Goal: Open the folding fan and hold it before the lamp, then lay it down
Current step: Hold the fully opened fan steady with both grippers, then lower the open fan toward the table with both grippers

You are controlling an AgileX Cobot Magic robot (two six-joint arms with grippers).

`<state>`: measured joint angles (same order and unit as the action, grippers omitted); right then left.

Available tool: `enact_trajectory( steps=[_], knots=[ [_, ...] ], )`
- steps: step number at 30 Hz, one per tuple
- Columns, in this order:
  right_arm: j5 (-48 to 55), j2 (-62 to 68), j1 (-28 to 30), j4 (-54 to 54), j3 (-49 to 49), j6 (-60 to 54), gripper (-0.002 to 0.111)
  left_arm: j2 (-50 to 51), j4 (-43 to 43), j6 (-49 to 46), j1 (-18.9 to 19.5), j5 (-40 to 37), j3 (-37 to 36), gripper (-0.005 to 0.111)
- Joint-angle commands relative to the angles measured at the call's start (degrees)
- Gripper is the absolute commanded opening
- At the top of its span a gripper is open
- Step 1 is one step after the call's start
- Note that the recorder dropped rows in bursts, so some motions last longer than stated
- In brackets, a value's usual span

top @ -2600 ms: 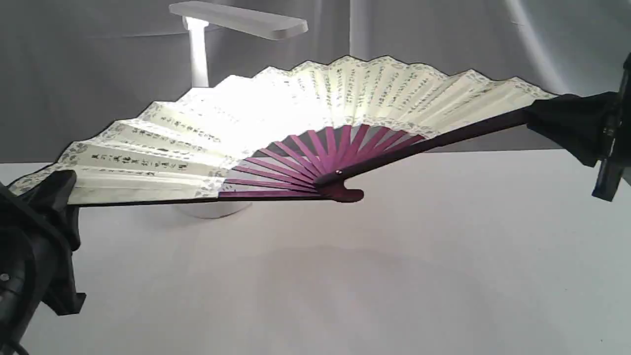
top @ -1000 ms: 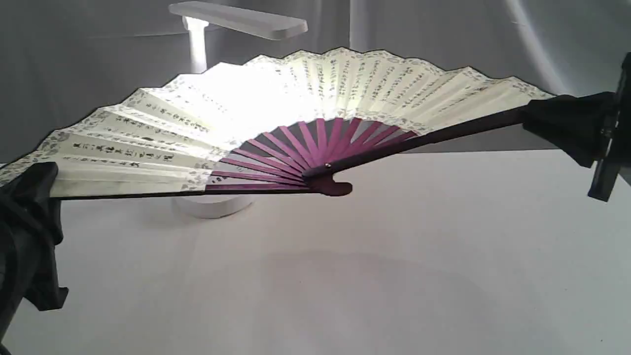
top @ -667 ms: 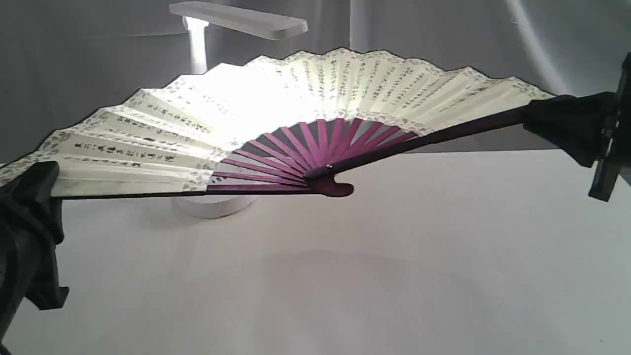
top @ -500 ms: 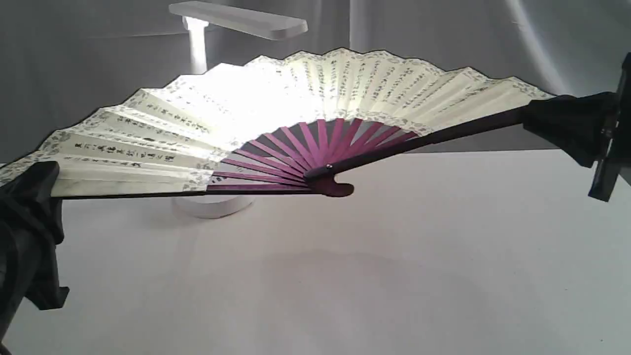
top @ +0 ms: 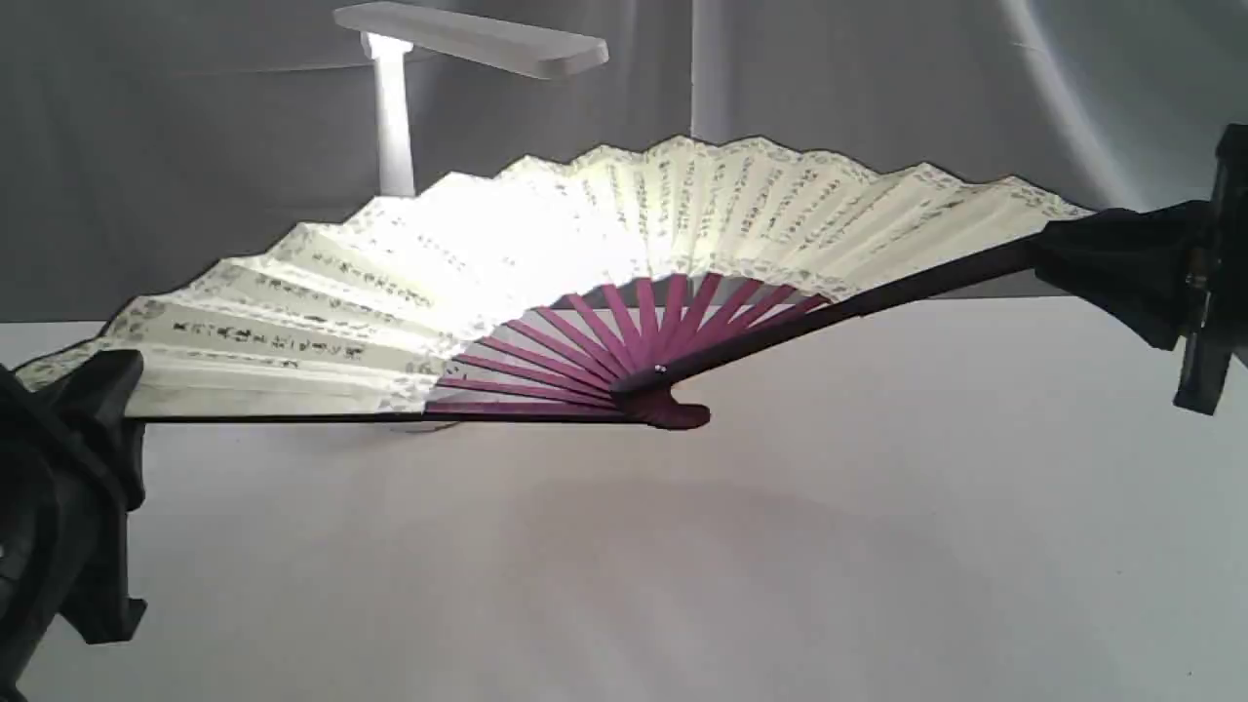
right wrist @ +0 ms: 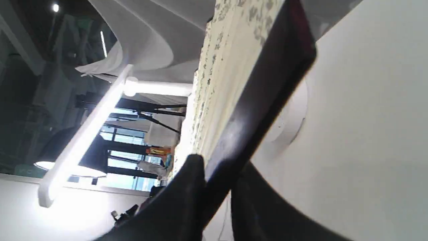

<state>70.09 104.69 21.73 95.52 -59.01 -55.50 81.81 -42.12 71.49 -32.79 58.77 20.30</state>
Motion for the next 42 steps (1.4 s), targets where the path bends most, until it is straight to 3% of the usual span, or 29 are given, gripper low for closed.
enact_trajectory(
  steps=[1, 13, 18, 42],
  knots=[
    [-7.81, -0.45, 1.05, -5.75, 0.21, -2.57, 0.0, -0.99, -1.96, -1.66, 0.55, -1.46, -0.05, 0.0],
    [-15.34, -0.45, 1.05, -10.96, 0.21, -2.57, 0.0, 0.35, 0.42, -10.05, 0.55, -6.66, 0.48, 0.0],
    [-16.18, -0.33, 1.05, -12.17, 0.21, -2.57, 0.0, 4.79, 3.0, -9.91, 0.55, -9.75, 3.56, 0.0],
    [-32.17, -0.33, 1.05, -21.48, 0.21, -2.57, 0.0, 23.18, 12.73, -5.27, 0.55, -9.75, 19.53, 0.0]
  ],
)
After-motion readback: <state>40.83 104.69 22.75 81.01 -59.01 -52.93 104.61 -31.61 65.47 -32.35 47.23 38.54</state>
